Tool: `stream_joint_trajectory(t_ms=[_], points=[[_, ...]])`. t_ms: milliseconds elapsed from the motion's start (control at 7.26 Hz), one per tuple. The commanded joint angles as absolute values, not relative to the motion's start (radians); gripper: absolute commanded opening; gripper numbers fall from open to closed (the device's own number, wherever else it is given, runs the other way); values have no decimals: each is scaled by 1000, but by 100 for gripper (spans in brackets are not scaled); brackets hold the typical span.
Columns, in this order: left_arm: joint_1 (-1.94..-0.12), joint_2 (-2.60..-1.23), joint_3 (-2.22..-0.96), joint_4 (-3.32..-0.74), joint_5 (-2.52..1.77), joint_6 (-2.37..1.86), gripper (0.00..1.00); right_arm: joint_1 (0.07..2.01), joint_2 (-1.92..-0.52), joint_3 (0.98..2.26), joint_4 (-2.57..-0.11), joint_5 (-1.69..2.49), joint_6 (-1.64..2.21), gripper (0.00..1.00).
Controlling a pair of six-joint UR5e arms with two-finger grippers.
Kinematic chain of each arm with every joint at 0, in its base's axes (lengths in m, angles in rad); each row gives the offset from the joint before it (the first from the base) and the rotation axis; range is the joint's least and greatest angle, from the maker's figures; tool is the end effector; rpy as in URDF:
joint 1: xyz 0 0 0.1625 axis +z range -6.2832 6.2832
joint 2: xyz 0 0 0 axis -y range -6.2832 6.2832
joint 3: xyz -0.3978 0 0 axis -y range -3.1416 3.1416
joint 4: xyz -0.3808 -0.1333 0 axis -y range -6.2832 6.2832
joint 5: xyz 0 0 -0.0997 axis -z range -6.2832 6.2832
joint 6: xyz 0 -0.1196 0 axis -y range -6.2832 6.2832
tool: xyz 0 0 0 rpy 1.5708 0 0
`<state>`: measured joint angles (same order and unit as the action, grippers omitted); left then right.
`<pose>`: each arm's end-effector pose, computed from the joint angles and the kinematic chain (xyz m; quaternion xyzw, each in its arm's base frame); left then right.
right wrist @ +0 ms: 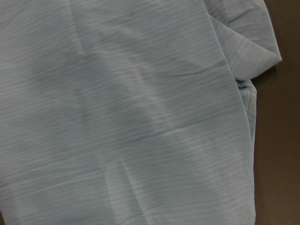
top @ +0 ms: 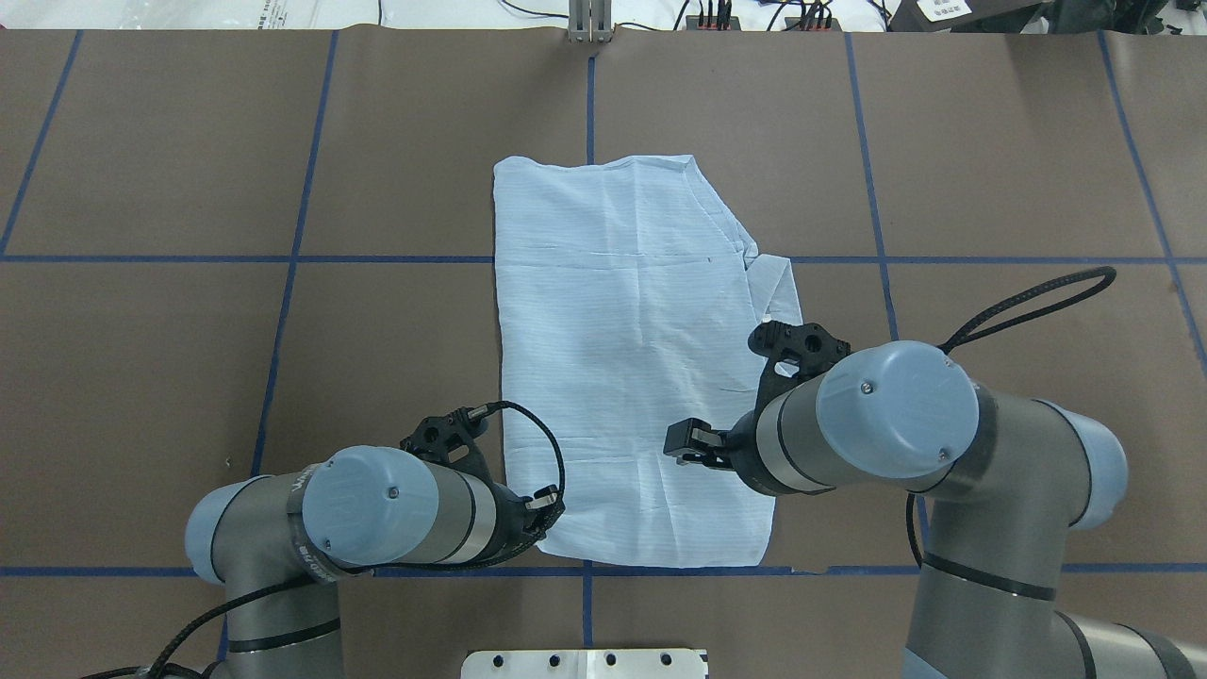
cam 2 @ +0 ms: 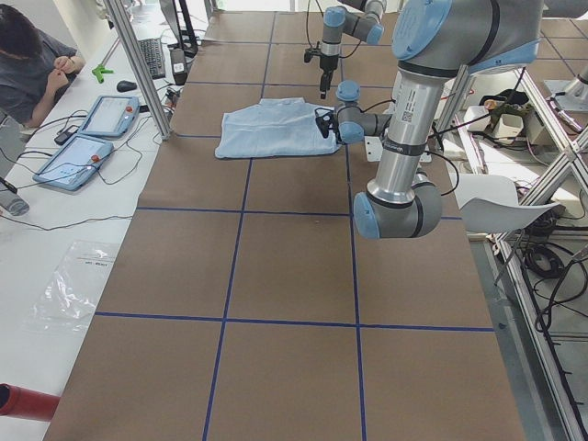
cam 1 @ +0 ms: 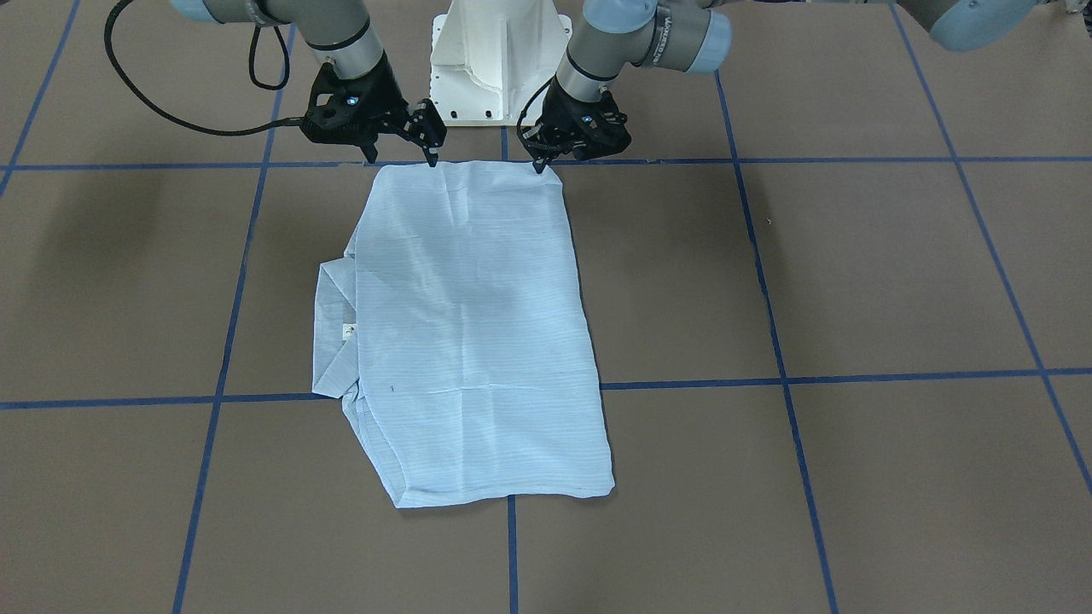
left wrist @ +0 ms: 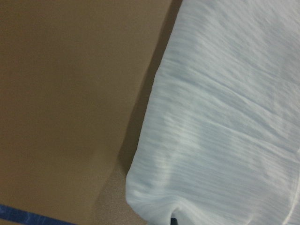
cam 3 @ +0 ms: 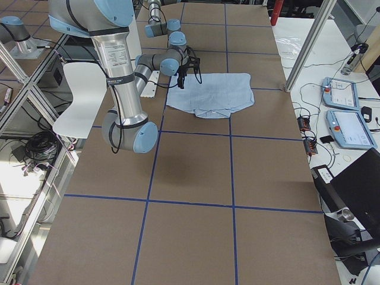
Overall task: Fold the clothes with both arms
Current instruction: 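Move both grippers to the shirt's edge nearest the robot, then grasp the near edge corners of the shirt with both grippers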
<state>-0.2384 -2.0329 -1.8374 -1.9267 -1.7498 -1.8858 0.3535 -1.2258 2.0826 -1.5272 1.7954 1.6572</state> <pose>0.5683 -0.2534 0.2318 -0.0962 0.5107 -0.1887 0.8332 -0.4671 -0.2860 0.2434 -0.0424 -0.4420 0.1476 0.8838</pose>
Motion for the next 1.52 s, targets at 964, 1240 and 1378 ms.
stream_joint_trajectory(t_ms=[964, 1240, 1378], points=[[-245, -2033, -1830, -1928, -1747, -1882, 0, 230, -1232, 1948, -1534, 1727, 1862, 100], [-245, -2033, -1827, -1928, -1746, -1882, 0, 219, -1235, 1945, -1534, 1727, 1862, 100], [-245, -2033, -1827, -1928, -1746, -1882, 0, 219, -1235, 1941, -1532, 1727, 1862, 100]])
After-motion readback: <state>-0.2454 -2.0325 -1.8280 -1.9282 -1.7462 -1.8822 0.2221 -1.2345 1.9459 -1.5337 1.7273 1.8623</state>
